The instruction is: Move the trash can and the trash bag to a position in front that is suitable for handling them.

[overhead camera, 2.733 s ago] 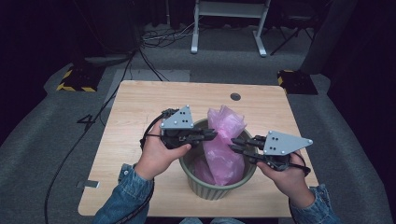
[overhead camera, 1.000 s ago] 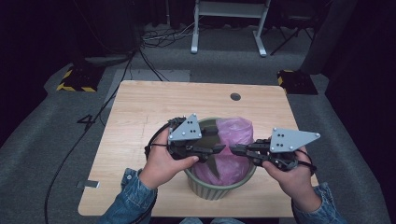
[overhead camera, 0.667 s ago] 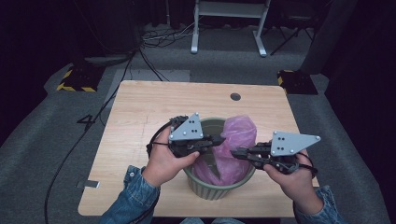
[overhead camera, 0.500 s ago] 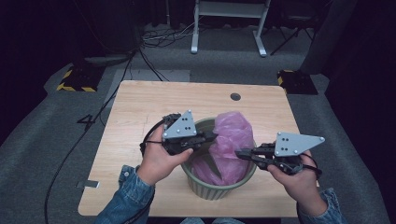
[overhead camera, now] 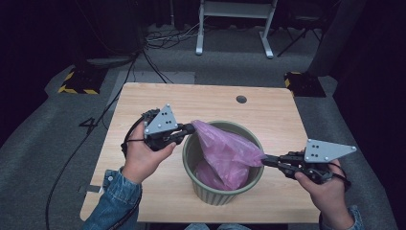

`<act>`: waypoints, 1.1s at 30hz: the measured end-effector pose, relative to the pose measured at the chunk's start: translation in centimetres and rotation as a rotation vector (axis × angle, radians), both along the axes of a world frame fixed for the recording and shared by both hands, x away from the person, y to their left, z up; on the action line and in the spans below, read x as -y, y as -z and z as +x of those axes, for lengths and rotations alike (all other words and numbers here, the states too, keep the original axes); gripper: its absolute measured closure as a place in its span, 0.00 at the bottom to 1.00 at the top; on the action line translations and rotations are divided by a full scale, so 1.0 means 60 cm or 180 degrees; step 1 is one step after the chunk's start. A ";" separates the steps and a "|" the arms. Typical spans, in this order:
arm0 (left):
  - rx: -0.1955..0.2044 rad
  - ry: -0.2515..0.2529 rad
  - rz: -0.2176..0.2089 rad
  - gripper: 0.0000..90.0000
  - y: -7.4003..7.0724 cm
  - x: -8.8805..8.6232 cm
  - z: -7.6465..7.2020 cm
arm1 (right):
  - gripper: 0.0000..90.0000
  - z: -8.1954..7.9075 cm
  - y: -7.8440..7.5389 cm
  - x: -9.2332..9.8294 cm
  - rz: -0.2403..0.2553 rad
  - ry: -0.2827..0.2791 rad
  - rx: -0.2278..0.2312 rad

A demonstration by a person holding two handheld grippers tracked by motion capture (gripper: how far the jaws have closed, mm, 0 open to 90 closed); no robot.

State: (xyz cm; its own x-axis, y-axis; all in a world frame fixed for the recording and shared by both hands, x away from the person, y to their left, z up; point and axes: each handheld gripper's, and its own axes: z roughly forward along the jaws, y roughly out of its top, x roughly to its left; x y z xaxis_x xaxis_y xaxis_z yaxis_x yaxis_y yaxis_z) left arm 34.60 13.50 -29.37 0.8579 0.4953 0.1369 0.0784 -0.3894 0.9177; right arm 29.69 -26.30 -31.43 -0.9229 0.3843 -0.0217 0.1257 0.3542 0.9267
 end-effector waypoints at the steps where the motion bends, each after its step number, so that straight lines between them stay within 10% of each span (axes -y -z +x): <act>1: 0.0015 -0.0010 -0.0009 1.00 -0.002 -0.003 0.001 | 1.00 0.000 0.002 0.003 0.0002 0.0015 -0.0010; 18: -0.0009 -0.0447 -0.0258 0.99 0.005 -0.067 0.032 | 1.00 -0.041 0.029 0.040 -0.0036 0.0064 -0.0130; 24: 0.0034 -0.0331 -0.0412 0.60 0.007 -0.038 0.024 | 1.00 -0.047 0.030 0.026 -0.0061 -0.0029 -0.0130; 33: -0.0061 -0.0206 -0.0343 0.44 0.005 0.005 0.008 | 1.00 -0.055 0.033 0.006 -0.0057 -0.0145 -0.0146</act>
